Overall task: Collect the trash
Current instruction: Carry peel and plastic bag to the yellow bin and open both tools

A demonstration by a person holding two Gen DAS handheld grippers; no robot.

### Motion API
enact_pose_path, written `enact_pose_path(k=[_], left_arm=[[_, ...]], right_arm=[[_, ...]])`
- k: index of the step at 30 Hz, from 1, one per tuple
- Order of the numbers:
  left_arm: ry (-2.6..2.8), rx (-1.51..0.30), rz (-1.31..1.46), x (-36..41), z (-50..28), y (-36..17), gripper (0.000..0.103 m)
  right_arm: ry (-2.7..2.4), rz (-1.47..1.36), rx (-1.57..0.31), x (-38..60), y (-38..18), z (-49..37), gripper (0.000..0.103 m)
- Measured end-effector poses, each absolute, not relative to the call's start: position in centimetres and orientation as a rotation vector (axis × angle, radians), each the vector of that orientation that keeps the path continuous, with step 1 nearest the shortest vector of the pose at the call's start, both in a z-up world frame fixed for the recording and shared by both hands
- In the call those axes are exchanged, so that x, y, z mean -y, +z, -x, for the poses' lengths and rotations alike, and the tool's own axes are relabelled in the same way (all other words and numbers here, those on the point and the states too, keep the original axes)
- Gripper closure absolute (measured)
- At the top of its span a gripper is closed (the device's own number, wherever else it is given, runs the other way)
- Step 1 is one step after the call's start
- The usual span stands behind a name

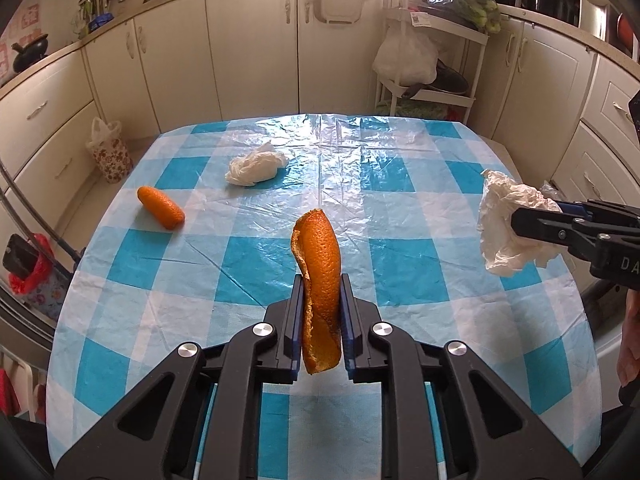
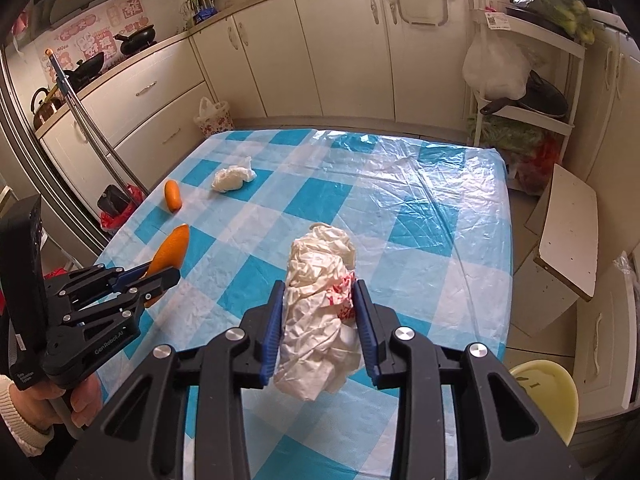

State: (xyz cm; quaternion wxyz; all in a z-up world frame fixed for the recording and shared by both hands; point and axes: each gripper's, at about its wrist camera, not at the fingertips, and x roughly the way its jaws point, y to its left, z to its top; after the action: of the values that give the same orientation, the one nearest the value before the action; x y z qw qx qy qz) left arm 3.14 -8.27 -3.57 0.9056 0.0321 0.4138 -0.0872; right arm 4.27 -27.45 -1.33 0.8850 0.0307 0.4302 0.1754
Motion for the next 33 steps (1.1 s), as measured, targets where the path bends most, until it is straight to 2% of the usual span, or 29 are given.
enact_pose_path(k=[33], left_arm=[[-0.248, -0.83, -0.096, 14.3, -2.3, -1.7, 0.087]], right_arm=[[0.29, -0.162, -0.804, 32.2, 0.4, -3.2, 0.067]])
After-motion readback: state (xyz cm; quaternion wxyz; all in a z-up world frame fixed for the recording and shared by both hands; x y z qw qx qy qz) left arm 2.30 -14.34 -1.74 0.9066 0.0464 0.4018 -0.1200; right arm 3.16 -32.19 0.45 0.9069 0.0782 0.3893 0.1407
